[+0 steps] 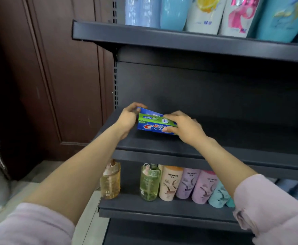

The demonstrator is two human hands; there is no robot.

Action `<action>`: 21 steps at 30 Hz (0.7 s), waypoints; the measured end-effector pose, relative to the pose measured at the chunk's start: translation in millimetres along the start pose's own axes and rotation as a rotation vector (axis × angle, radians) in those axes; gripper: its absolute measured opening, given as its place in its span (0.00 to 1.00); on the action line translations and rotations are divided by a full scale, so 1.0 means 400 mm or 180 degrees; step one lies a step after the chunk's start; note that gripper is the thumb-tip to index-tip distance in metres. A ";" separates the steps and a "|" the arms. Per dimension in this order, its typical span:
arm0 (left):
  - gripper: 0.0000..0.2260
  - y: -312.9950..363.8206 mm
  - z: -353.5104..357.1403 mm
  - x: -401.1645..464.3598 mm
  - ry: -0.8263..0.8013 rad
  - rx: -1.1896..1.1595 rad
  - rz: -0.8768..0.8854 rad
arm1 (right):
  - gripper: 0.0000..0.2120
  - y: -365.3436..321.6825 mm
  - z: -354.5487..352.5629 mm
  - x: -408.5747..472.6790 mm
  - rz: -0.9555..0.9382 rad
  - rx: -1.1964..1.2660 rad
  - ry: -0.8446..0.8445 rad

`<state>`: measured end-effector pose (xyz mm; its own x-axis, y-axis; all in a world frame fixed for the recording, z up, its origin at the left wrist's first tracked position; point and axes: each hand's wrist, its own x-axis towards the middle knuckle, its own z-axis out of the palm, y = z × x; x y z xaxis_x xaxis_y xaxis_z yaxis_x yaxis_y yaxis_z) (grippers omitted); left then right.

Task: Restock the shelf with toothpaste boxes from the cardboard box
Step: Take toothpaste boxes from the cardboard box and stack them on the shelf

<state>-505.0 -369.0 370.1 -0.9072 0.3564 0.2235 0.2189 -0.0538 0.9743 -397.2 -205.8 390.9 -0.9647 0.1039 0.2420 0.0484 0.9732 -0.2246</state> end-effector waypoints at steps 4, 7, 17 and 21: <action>0.15 -0.005 -0.042 0.079 0.0255 0.0037 0.0073 | 0.23 -0.042 0.010 0.103 0.0195 -0.0208 0.0073; 0.15 -0.004 -0.070 0.157 0.0111 0.0130 0.0065 | 0.23 -0.050 0.022 0.189 0.0309 -0.0221 0.0135; 0.12 -0.030 -0.066 0.356 0.0205 0.0046 -0.0396 | 0.24 -0.035 0.082 0.378 0.0456 -0.0800 0.0082; 0.22 -0.057 -0.076 0.374 0.0049 0.0754 -0.0516 | 0.25 -0.041 0.106 0.413 0.0311 -0.0706 0.0111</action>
<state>-656.6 -342.6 382.4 -0.9422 0.3282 0.0677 0.1469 0.2229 0.9637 -568.3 -213.3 394.6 -0.9433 0.2031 0.2626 0.2005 0.9790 -0.0369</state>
